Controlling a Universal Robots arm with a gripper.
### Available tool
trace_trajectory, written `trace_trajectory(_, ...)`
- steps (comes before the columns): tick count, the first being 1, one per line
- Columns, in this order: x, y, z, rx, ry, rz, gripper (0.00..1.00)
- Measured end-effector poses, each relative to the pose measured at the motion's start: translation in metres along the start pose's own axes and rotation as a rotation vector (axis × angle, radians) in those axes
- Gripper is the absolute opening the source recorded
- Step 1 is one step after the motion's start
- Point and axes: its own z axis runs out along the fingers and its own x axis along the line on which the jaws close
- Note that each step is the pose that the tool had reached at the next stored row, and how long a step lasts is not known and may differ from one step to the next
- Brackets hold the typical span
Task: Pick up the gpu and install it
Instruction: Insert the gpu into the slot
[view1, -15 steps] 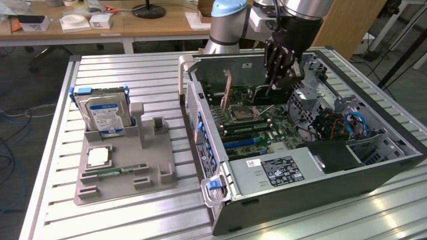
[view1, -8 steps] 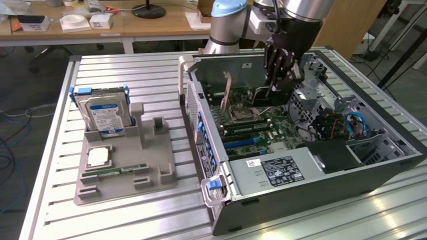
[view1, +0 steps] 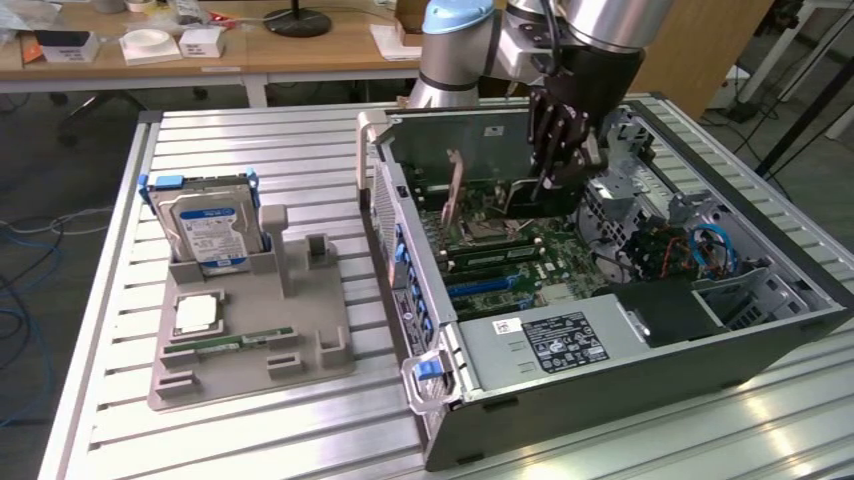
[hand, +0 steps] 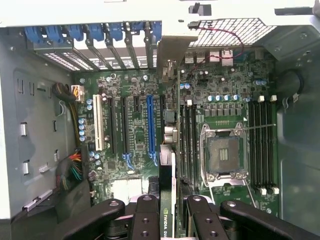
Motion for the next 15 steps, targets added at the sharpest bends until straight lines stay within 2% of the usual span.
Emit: trace_trajectory(15, 0.005, 0.0003, 0.0127, 0.0001, -0.0001, 0.000, 0.26)
